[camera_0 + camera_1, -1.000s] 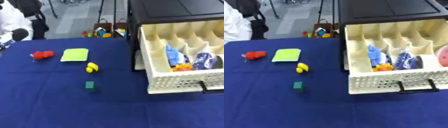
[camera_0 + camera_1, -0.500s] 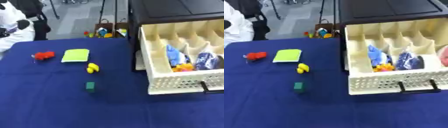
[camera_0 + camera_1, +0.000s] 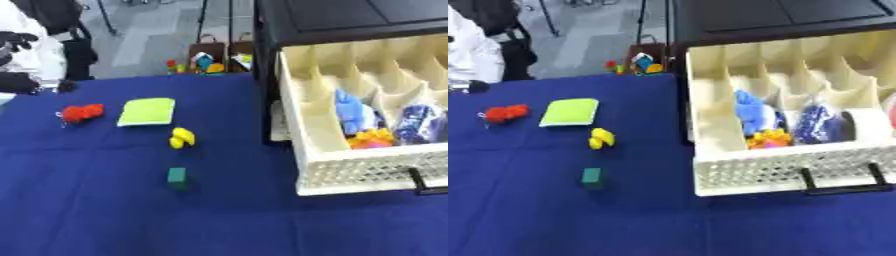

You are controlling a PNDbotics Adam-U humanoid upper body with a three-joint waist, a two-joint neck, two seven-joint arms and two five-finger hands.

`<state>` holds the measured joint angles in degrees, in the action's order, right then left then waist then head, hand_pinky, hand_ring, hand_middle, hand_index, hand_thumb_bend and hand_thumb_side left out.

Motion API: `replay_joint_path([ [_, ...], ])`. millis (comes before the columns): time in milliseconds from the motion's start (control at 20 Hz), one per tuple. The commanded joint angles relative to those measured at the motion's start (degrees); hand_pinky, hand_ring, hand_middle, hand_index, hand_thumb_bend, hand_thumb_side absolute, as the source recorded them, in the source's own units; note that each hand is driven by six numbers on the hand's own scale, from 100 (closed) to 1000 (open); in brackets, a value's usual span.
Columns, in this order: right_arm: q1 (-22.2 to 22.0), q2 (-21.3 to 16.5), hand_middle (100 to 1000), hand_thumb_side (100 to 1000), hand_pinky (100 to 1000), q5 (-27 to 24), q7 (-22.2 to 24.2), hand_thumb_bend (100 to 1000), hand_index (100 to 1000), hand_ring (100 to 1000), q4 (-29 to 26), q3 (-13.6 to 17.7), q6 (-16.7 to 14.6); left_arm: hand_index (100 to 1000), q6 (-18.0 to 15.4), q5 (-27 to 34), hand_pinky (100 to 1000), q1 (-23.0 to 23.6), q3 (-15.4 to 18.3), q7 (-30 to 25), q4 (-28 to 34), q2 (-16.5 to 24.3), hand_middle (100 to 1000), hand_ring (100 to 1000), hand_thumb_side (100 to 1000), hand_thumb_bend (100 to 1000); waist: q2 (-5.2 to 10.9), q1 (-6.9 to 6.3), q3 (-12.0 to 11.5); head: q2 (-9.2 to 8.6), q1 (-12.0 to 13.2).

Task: Pick up objects from table and place into drawer.

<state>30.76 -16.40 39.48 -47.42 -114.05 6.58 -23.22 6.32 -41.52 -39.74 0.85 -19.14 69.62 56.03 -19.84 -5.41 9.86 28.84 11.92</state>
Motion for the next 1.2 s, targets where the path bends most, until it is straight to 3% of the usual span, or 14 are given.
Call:
replay_joint_path([
  [50,1.03,-1.41,592,1000,567,-0.57,-2.34,100,769,624,-0.55,-0.24,-2.92,989,-1.16,-2.11,775,-2.11,0.28,-1.82,-2.72,0.67,848,884,807,977,0.76,0.04,0.19,-1.14,0.90],
  [350,1.49,-1.56,590,1000,568,-0.79,-2.16,100,769,624,-0.55,-0.37,-3.09,978,-3.18,-6.32,754,-3.89,-0.08,-2.61,-5.50,-1.36,841,866,740,875,-0.26,-0.15,1.03,-1.67,2.06],
  [600,2.03,-1.56,589,1000,568,-0.90,-2.06,100,770,625,-0.55,-0.51,-3.28,960,-3.75,-7.13,734,-4.42,0.33,-1.66,-7.84,-2.63,833,852,697,659,-0.95,-0.49,1.83,-2.45,3.09],
  [1200,2.74,-1.80,586,1000,570,-0.98,-2.03,100,771,626,-0.55,-0.63,-3.47,949,-3.47,-5.36,720,-4.42,1.69,1.91,-11.29,-2.80,817,838,700,368,-2.50,-1.29,3.28,-4.37,4.83],
])
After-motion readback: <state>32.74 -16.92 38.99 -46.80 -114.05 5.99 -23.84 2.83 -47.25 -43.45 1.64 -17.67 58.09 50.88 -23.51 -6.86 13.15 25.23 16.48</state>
